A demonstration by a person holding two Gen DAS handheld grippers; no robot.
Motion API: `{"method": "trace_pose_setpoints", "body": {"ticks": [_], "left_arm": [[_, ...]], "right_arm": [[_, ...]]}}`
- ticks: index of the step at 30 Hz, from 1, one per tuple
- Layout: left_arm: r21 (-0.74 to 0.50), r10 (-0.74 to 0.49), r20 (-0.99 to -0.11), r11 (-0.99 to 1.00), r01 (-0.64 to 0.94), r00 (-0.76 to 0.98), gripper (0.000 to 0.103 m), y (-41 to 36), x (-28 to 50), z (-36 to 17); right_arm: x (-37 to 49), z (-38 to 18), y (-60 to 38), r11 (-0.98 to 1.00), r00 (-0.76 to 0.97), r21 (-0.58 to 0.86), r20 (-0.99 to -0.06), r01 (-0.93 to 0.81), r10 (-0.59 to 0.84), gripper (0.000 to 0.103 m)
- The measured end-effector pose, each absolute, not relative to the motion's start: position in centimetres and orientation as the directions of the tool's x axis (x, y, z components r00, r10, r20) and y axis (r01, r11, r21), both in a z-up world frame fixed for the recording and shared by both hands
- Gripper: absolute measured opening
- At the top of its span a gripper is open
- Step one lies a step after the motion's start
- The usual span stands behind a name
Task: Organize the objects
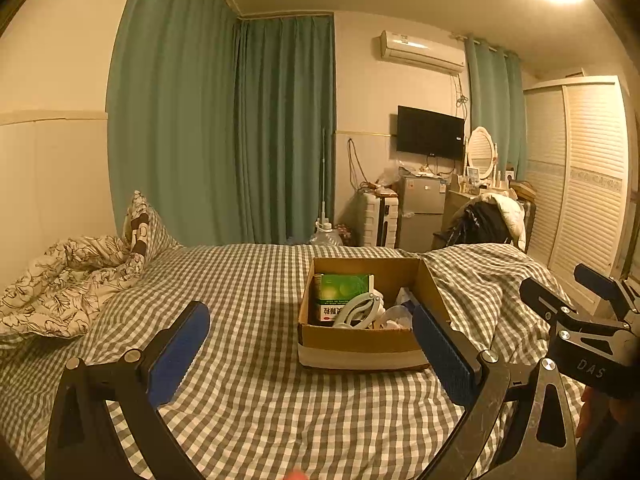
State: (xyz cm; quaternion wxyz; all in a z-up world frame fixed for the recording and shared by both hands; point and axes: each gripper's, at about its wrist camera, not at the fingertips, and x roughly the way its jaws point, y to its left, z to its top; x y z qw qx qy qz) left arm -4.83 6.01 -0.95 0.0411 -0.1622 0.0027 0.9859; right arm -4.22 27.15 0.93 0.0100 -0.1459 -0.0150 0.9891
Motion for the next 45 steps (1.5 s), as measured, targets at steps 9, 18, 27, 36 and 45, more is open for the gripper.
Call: {"method": "trace_pose_setpoints", "body": {"ticks": [9,18,27,36,45], "left_arm": [[-0.002,0.069,-0.332,-0.997,-0.073,-0.941,0.103,6.06,-4.94,-1.29],[-0.003,0.068,-0.332,-0.997,-0.072,-0.941,0.103,5.89,-5.06,-1.27],[-0.008,0.064,-0.330,-0.998,-0.065,-0.942,0.103,5.74,-4.93,-1.24],[-0.006,0.059,-0.330,-0.998,-0.061,-0.942,0.103,5.76,-4.90,-1.27],[-0.009,0.061,-0.337,-0.998,-0.062,-0.940,0.103,5.93,-4.86,-1.40]], "right_arm": [[-4.10,0.89,26.87,-0.999,-0.960,-0.041,-0.279,-0.023,0.034,0.103],[-4.08,0.77,26.89,-0.999,-0.959,-0.038,-0.283,-0.025,0.035,0.103],[-4.18,0.55,26.81,-0.999,-0.956,-0.036,-0.291,-0.024,0.033,0.103],[-4.29,0.31,26.73,-0.999,-0.953,-0.039,-0.300,-0.022,0.033,0.103],[-4.34,0.22,26.51,-0.999,-0.953,-0.041,-0.302,-0.021,0.032,0.103]]}}
